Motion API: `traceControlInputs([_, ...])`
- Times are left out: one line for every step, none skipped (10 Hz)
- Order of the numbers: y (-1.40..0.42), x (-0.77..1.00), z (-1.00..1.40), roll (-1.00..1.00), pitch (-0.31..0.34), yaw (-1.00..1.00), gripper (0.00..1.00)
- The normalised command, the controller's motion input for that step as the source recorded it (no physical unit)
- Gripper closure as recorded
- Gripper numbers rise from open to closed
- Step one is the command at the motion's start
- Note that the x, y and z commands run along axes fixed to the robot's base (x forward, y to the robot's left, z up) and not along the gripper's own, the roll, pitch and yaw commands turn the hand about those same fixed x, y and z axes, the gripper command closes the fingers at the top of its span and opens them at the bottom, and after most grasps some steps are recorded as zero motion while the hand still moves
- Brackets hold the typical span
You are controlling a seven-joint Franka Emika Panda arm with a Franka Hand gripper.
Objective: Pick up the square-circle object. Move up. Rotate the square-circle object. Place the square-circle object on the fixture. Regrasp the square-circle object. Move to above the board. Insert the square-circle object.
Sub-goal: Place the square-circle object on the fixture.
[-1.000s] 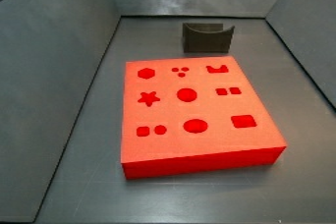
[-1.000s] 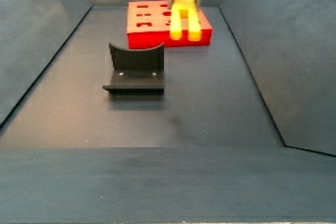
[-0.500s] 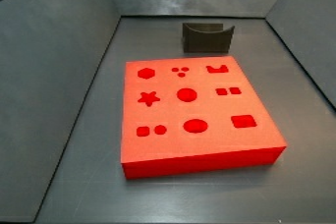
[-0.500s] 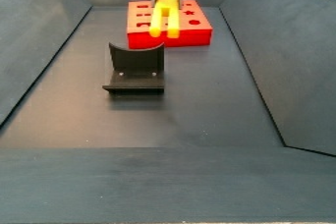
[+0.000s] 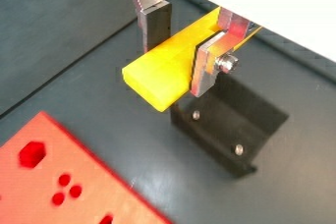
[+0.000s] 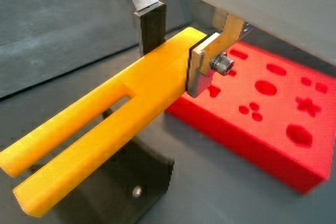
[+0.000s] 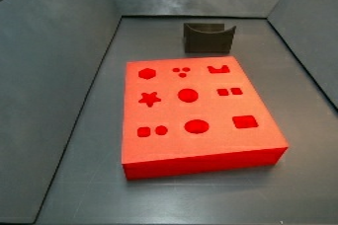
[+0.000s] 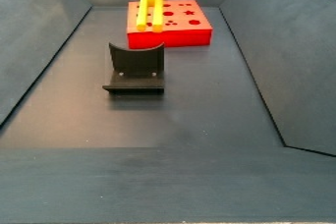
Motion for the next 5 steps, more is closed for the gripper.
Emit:
traceControlInputs([0.00, 0.52, 0.01, -1.00, 0.112, 0.02, 1.00])
traceControlInputs([0.01, 0.44, 0.00, -1.00, 0.120, 0.01, 1.00])
traceControlInputs([0.02, 0.39, -0.01, -1.00, 0.126, 0.00, 1.00])
traceControlInputs([0.03, 0.26, -0.01, -1.00, 0.143, -0.02, 1.00])
traceControlInputs([0.04, 0.19, -0.01, -1.00, 0.154, -0.03, 1.00])
